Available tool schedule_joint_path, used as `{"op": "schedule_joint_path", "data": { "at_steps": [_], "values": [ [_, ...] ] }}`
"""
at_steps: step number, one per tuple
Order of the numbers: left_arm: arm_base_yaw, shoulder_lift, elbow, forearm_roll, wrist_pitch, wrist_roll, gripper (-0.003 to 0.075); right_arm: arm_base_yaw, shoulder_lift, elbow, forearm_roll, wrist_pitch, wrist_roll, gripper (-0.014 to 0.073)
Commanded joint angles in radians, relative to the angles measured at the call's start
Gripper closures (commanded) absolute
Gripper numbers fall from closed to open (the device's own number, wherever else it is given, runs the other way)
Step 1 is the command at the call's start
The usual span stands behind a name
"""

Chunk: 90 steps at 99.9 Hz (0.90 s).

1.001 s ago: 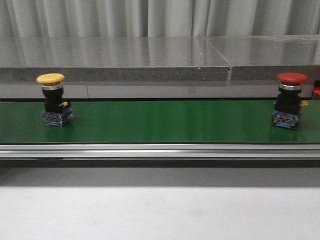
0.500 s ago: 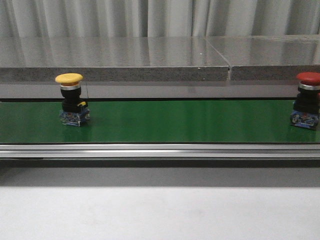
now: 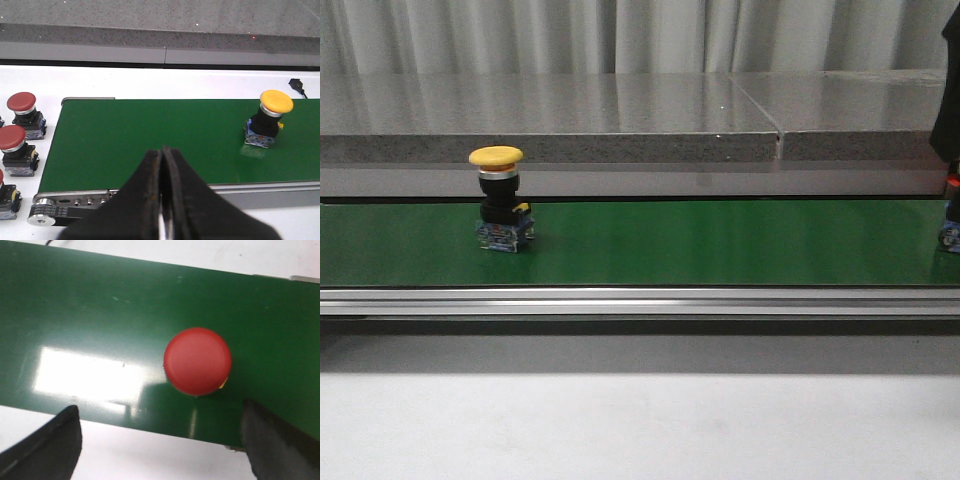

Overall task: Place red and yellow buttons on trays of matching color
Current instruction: 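Close the right gripper on the red button and lift it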

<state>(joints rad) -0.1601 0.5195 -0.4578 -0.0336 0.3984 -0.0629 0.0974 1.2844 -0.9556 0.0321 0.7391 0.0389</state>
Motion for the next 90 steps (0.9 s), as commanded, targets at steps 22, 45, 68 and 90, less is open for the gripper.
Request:
{"op": "schedule_joint_path", "data": {
  "at_steps": [22, 45, 68, 90],
  "values": [
    [-0.009, 0.003, -0.03, -0.012, -0.077, -0.002, 0.0739, -0.064, 0.08, -0.047, -0.125, -0.09, 0.059, -0.004],
    [-0.009, 0.003, -0.03, -0.012, -0.077, -0.002, 0.0739, -0.14, 0.114, -0.047, -0.125, -0.143, 0.057, 0.0052],
    [-0.009, 0.003, -0.03, -0.012, -0.077, -0.002, 0.0739, -0.14, 0.114, -0.047, -0.125, -0.143, 0.047, 0.0345],
    [-0.009, 0.003, -0.03, -0.012, -0.077, -0.002, 0.0739, -0.145, 0.114, -0.067, -0.125, -0.13, 0.047, 0.0454]
  ]
}}
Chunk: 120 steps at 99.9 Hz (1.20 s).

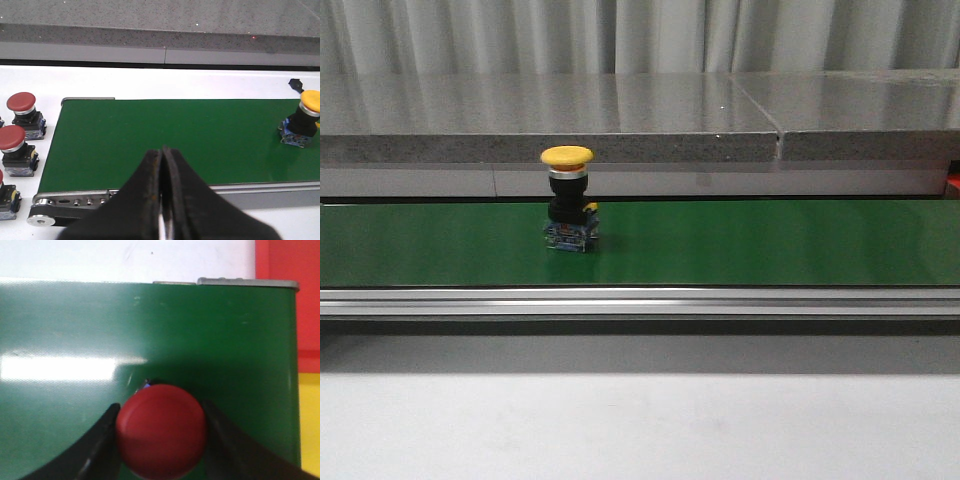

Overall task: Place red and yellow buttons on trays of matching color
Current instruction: 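Close the right gripper on the red button and lift it, then lower the red button into the red tray and open the right gripper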

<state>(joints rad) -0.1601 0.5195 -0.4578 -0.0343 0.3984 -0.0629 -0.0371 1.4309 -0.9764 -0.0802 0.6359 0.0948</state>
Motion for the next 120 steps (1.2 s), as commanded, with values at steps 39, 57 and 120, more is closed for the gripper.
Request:
{"op": "schedule_joint_path", "data": {
  "at_steps": [39, 57, 120],
  "values": [
    [-0.009, 0.003, -0.03, -0.011, -0.077, -0.002, 0.0739, -0.22, 0.01, -0.286, -0.013, 0.032, -0.026, 0.0452],
    [-0.009, 0.003, -0.03, -0.011, -0.077, -0.002, 0.0739, -0.326, 0.119, -0.347, -0.004, 0.019, -0.026, 0.0452],
    [-0.009, 0.003, -0.03, -0.011, -0.077, -0.002, 0.0739, -0.388, 0.416, -0.485, 0.006, -0.052, -0.026, 0.0452]
  ]
}}
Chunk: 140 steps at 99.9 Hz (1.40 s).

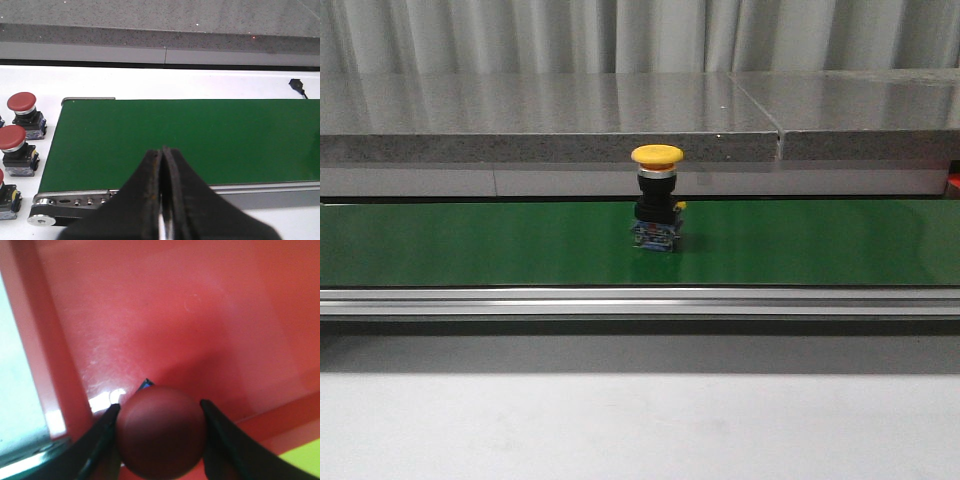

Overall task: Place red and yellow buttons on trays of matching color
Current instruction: 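Lower the red button into the red tray and open the right gripper, then grasp the yellow button at the belt end with the right gripper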

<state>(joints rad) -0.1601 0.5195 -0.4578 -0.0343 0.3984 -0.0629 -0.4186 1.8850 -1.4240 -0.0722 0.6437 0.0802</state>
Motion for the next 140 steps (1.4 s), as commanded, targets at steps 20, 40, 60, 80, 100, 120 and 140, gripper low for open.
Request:
{"op": "schedule_joint_path", "data": {
  "at_steps": [20, 40, 60, 80, 100, 120, 140],
  "values": [
    [-0.009, 0.003, -0.03, -0.011, -0.077, -0.002, 0.0739, -0.007, -0.008, -0.038, -0.002, -0.073, -0.012, 0.0449],
    [-0.009, 0.003, -0.03, -0.011, -0.077, -0.002, 0.0739, -0.007, 0.015, -0.038, -0.002, -0.073, -0.012, 0.0417],
    [-0.009, 0.003, -0.03, -0.011, -0.077, -0.002, 0.0739, -0.007, 0.015, -0.048, -0.002, -0.071, -0.012, 0.0091],
    [-0.009, 0.003, -0.03, -0.011, -0.077, -0.002, 0.0739, -0.007, -0.02, -0.067, -0.002, -0.065, -0.012, -0.0072],
    [-0.009, 0.003, -0.03, -0.011, -0.077, -0.002, 0.0739, -0.001, -0.107, -0.069, -0.002, -0.034, -0.012, -0.0072],
    [-0.009, 0.003, -0.03, -0.011, -0.077, -0.002, 0.0739, 0.038, -0.253, -0.009, -0.002, -0.029, -0.02, -0.0072],
    [-0.009, 0.003, -0.03, -0.011, -0.077, -0.002, 0.0739, 0.131, -0.425, 0.143, -0.002, -0.025, -0.06, -0.0072]
  ]
}}
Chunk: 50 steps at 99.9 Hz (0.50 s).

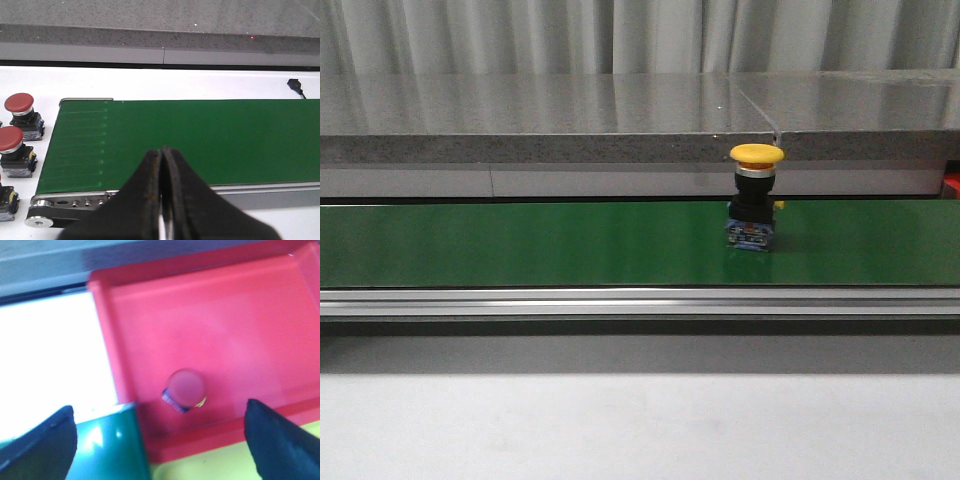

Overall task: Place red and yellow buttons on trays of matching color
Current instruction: 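Grasp the yellow button at the belt end with the right gripper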

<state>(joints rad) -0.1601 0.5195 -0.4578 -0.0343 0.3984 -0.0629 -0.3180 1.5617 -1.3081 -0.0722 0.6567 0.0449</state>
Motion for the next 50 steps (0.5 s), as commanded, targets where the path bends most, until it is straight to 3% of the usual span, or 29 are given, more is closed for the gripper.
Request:
{"op": "schedule_joint_path", "data": {
  "at_steps": [1, 50],
  "values": [
    [-0.009, 0.003, -0.03, -0.011, -0.077, -0.002, 0.0739, 0.035, -0.108, 0.039, -0.002, -0.034, -0.026, -0.0072],
    [-0.009, 0.003, -0.03, -0.011, -0.077, -0.002, 0.0739, 0.319, -0.339, 0.318, -0.002, 0.119, -0.08, -0.0072]
  ]
}}
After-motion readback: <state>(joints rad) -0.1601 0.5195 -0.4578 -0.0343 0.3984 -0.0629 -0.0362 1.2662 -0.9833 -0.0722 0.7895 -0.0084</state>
